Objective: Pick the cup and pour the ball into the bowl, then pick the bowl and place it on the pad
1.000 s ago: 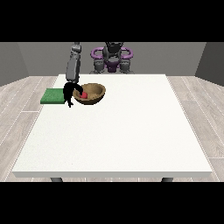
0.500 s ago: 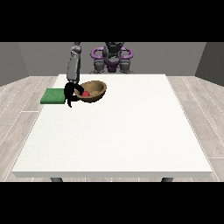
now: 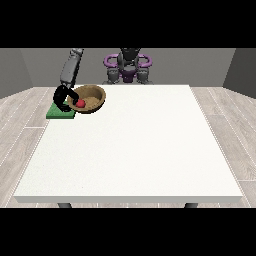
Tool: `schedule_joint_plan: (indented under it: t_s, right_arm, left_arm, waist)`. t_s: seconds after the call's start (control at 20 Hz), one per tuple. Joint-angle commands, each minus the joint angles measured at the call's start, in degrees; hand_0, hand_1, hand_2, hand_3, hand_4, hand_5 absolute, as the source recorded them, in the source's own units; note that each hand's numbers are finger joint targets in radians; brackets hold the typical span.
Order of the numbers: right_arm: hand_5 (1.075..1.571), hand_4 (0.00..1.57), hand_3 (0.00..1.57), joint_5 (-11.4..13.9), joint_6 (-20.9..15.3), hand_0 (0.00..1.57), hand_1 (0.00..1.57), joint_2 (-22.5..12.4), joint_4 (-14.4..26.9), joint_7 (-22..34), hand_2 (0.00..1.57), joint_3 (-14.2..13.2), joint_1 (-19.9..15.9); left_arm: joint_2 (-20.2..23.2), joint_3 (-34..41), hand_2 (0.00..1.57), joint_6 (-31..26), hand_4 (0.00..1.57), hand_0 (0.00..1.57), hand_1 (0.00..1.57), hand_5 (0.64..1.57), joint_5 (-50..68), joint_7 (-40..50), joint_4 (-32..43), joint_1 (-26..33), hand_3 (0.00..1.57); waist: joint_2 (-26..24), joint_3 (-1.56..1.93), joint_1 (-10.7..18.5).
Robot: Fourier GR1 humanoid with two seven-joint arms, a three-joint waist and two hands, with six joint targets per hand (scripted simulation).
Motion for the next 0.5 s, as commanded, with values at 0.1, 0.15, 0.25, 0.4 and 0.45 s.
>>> schedule_joint_plan:
  t_s: [0.1,0.15,0.25,0.4,0.45]
  right_arm:
    - [1.566,1.06,0.71,4.05,2.83,1.57,1.57,-13.26,-1.01,14.87,1.57,2.59,-1.79]
    - [1.568,1.09,0.68,3.41,3.76,1.57,1.57,-14.47,-0.56,14.56,1.57,1.58,-3.76]
    - [1.566,1.08,0.67,1.47,6.29,1.57,1.57,-16.84,0.04,16.37,1.57,-0.37,-5.19]
    - [1.564,1.09,0.57,1.98,6.64,1.57,1.57,-16.18,-0.50,14.23,1.57,-0.37,-1.61]
    - [1.564,1.09,0.57,1.98,6.24,1.57,1.57,-15.39,0.01,14.88,1.57,-0.37,-4.76]
  left_arm:
    - [-0.18,0.34,0.00,-0.33,1.20,0.00,0.00,1.544,-2.37,-3.50,3.72,4.55,0.00]
    - [2.59,1.67,0.00,-1.14,1.20,0.00,0.00,1.541,-1.04,-2.83,4.94,2.70,0.00]
    - [2.71,1.90,0.00,-1.36,1.20,0.00,0.00,1.545,-0.56,-2.77,5.56,3.64,0.00]
    - [2.43,3.64,0.00,-4.23,1.20,0.00,0.00,1.543,-2.05,-11.07,6.80,11.31,0.00]
    - [4.88,4.03,0.00,-3.69,1.20,0.00,0.00,1.542,-0.62,-9.08,8.52,7.72,0.00]
  waist:
    - [-3.87,-0.09,-4.86]
    - [-2.05,0.01,-5.12]
    - [-3.07,0.05,-6.16]
    - [-3.66,0.05,-6.67]
    - [-1.99,0.08,-7.15]
